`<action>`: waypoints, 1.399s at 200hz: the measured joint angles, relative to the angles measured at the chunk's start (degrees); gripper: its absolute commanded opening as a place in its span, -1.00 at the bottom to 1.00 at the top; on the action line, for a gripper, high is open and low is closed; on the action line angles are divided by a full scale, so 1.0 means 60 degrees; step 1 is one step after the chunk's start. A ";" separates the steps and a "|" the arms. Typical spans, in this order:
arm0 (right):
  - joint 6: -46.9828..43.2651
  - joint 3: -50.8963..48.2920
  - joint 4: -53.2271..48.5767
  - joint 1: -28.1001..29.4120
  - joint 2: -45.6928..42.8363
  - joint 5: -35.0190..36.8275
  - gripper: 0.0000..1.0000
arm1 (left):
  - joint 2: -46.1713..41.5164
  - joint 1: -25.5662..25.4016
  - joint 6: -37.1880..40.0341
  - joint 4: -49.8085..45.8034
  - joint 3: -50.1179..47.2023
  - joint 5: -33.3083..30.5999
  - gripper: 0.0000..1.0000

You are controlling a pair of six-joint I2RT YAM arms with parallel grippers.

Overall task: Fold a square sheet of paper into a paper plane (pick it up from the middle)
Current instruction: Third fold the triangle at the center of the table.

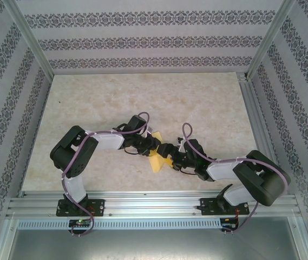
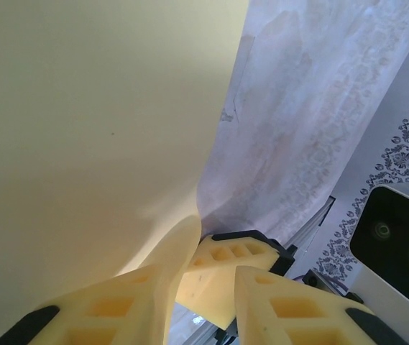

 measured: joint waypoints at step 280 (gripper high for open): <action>0.0433 -0.0160 0.1166 -0.0025 -0.0106 0.0831 0.96 | -0.0095 -0.0066 0.0284 0.0408 -0.0973 0.0812 -0.29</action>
